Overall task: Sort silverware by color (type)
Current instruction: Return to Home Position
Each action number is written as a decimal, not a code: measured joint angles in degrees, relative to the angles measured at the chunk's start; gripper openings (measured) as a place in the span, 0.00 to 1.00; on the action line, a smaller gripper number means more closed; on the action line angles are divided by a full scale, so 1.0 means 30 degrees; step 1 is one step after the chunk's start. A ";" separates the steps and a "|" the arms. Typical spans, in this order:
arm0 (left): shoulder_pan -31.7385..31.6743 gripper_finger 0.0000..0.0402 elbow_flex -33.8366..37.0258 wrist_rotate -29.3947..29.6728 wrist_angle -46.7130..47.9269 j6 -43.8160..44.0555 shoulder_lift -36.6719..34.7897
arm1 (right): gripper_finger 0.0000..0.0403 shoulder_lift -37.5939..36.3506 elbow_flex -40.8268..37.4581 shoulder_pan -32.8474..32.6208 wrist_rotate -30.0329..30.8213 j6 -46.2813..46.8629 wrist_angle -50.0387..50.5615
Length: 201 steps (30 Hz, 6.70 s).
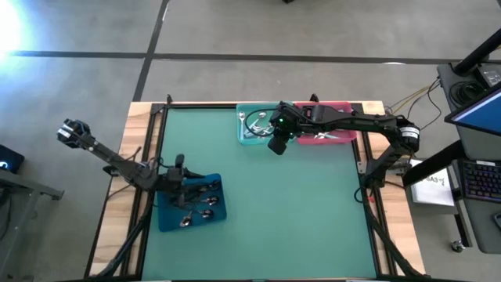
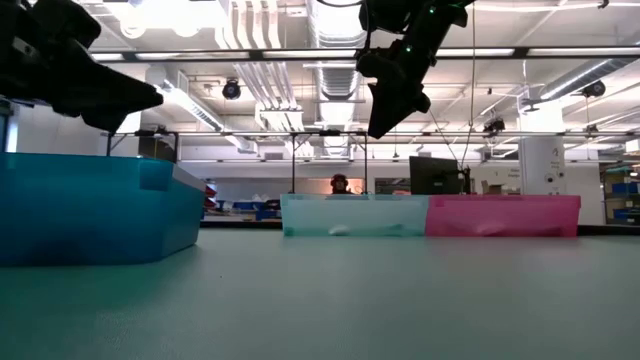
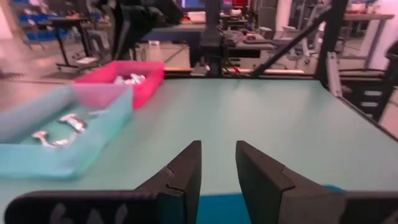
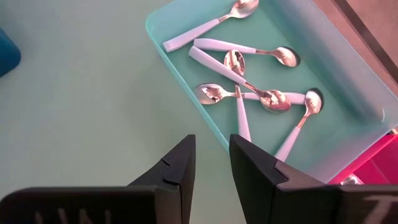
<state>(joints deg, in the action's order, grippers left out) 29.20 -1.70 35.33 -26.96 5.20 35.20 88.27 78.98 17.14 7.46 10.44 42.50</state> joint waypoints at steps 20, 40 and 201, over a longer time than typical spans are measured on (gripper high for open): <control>-0.5174 0.21 0.0365 -0.2055 0.0241 -0.1059 -0.0370 | 0.22 0.0000 0.0000 -0.0005 0.0000 -0.0002 0.0000; -0.6283 0.21 0.0380 0.2888 0.6482 -0.3073 -0.7989 | 0.22 0.0000 0.0000 0.0002 0.0007 0.0005 0.0000; -0.6275 0.21 0.0206 0.4721 0.8008 -0.5067 -1.1103 | 0.22 -2.9364 -2.6119 0.8679 -0.2484 -0.0461 -1.8243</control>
<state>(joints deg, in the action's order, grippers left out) 10.37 -1.08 49.50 -2.94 -10.00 1.89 0.18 0.62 43.18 0.01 9.06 -12.23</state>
